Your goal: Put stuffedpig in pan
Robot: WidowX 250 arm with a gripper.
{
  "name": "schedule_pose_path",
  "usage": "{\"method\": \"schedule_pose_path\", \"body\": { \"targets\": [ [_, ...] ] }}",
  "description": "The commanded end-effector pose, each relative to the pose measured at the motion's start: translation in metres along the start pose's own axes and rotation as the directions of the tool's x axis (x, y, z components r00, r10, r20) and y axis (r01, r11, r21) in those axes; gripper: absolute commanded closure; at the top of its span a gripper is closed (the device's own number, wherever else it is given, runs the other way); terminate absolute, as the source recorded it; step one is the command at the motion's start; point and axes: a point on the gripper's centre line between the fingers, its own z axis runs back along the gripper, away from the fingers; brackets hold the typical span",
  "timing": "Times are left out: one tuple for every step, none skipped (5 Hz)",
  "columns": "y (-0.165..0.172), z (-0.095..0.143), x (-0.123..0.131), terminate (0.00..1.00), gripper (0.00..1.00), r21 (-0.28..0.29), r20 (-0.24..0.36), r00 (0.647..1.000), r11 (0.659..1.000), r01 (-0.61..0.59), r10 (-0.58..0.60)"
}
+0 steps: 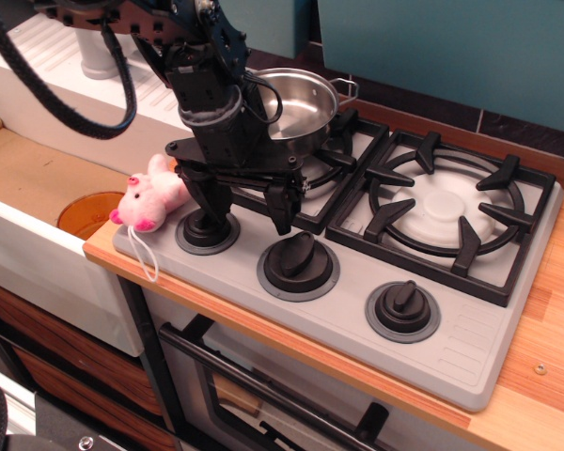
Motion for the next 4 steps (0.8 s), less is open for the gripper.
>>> {"method": "schedule_pose_path", "body": {
  "targets": [
    [0.000,0.000,0.000,0.00,0.00,0.000,0.000,1.000,1.000,0.000,0.000],
    [-0.006,0.023,0.001,0.00,0.00,-0.007,-0.031,0.999,1.000,0.025,-0.025],
    [-0.008,0.046,0.007,0.00,0.00,-0.009,-0.074,0.997,0.999,0.034,-0.034],
    [-0.010,0.060,0.015,0.00,0.00,0.014,-0.085,0.995,0.999,0.043,-0.042]
  ]
}}
